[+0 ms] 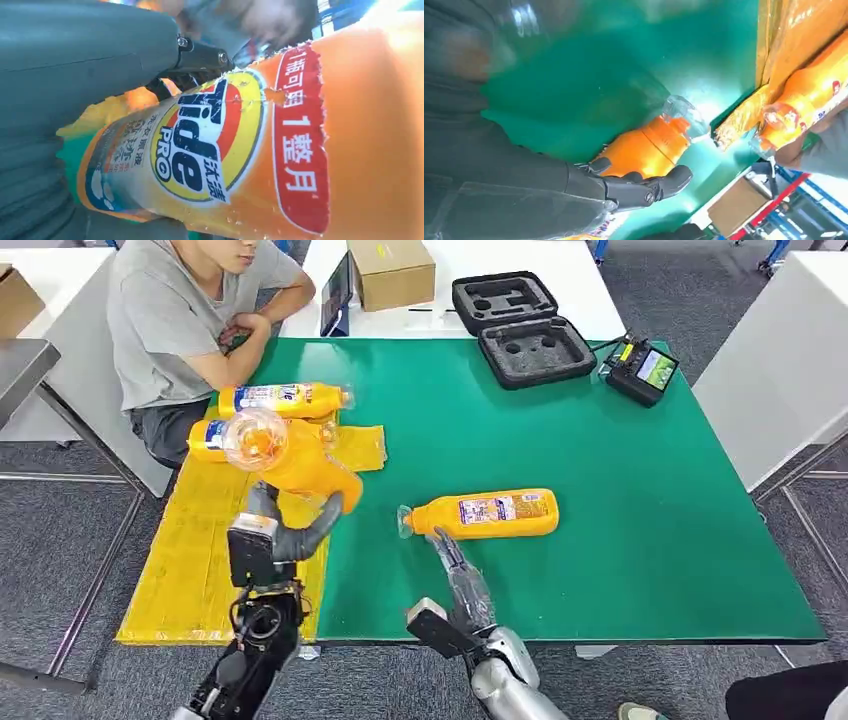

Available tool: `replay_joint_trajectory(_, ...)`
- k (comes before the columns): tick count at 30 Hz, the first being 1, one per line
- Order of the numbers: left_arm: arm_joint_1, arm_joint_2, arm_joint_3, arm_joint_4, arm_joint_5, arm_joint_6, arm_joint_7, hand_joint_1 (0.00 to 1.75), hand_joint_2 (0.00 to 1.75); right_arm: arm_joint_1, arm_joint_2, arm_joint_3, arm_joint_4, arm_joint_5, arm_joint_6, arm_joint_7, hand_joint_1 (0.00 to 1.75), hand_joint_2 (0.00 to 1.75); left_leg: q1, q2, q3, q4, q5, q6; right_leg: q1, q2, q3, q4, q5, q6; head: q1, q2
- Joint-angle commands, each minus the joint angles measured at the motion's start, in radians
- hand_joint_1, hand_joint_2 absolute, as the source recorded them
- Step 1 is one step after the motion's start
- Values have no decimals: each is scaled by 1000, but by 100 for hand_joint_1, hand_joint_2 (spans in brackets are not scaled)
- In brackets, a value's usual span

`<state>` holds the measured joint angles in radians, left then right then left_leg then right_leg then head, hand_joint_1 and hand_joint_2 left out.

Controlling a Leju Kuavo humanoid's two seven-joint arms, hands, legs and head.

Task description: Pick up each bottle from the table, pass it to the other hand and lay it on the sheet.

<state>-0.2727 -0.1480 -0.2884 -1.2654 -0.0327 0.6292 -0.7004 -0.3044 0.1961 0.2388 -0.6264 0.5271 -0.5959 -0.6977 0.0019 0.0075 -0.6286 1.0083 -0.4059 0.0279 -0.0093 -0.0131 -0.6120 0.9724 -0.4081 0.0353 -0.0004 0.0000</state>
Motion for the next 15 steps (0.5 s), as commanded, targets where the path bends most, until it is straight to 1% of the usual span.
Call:
replay_joint_trajectory(1, -148, 179, 135, 142, -805, 69, 170, 175, 175, 17, -22, 38, -67, -49, 23, 0, 0, 175, 1, 2, 5, 0, -2, -2, 1, 4, 4, 0, -1, -2, 0, 0)
replay_joint_trajectory(2, -164, 228, 97, 171, -881, 56, 233, 175, 175, 21, -25, 38, -82, -54, 31, 0, 0, 175, 0, 1, 2, -1, 0, -1, 0, 2, 2, 0, 0, -1, 0, 0)
replay_joint_trajectory(3, -163, 238, 98, 169, -881, 56, 231, 175, 175, 21, -26, 37, -83, -55, 32, 0, 0, 175, 0, 2, 5, -1, -1, -2, 0, 3, 4, 0, -1, -2, 1, 0)
replay_joint_trajectory(4, -167, 294, 57, 178, -982, 17, 310, 175, 175, 22, -28, 43, -94, -60, 50, 0, 0, 175, 0, 1, 5, -1, 0, -2, 0, 3, 3, 0, -1, -2, 1, 0)
replay_joint_trajectory(5, -161, 353, 41, 167, -997, -12, 327, 175, 175, 17, -28, 51, -95, -68, 63, 0, 0, 175, 0, 2, 3, -1, 0, -1, -1, 3, 2, 0, 0, -1, 0, 0)
replay_joint_trajectory(6, -155, 386, 43, 158, -995, -30, 336, 175, 175, 9, -26, 59, -90, -72, 70, 0, 0, 175, 0, 4, 6, -1, -1, -2, 0, 5, 4, 0, -1, -2, 0, 0)
replay_joint_trajectory(8, -132, 448, 39, 116, -1020, -65, 360, 175, 175, -2, -23, 84, -82, -88, 78, 0, 0, 175, 0, 5, 3, -1, 0, -2, 0, 6, 1, 0, 0, -1, 0, 0)
replay_joint_trajectory(9, -127, 461, 38, 104, -1034, -75, 370, 175, 175, -5, -23, 92, -82, -93, 81, 0, 0, 175, 1, 7, 5, 0, -2, -3, 1, 9, 2, 1, -1, -2, 0, 0)
replay_joint_trajectory(10, -120, 490, 31, 81, -1064, -103, 387, 175, 175, -7, -23, 107, -83, -100, 82, 0, 0, 175, 1, 9, 4, 0, -1, -3, 1, 10, 1, 1, 0, -2, 1, 0)
replay_joint_trajectory(11, -113, 521, 30, 56, -1083, -126, 403, 175, 175, -8, -25, 120, -85, -112, 82, 0, 0, 175, 2, 8, 6, 0, -2, -3, 1, 10, 3, 1, -2, -2, 0, 0)
replay_joint_trajectory(12, -112, 555, 24, 37, -1103, -150, 418, 175, 175, -10, -27, 129, -86, -122, 85, 0, 0, 175, 2, 8, 4, 0, -1, -3, 2, 10, 0, 1, -1, -2, 0, 0)
replay_joint_trajectory(13, -119, 595, 21, 22, -1099, -168, 424, 175, 175, -16, -29, 140, -79, -133, 82, 0, 0, 175, 2, 7, 2, 0, 0, -2, 2, 8, -1, 1, 0, -2, 0, 0)
replay_joint_trajectory(14, -140, 646, 19, 16, -1089, -189, 427, 175, 175, -23, -32, 153, -74, -148, 83, 0, 0, 175, 3, 7, 4, 1, -2, -3, 3, 9, 1, 2, -2, -2, 0, 0)
replay_joint_trajectory(15, -158, 669, 26, 18, -1081, -206, 425, 175, 175, -27, -31, 156, -72, -153, 89, 0, 0, 175, 4, 8, 1, 1, -1, -3, 3, 9, -1, 2, -1, -2, 1, 0)
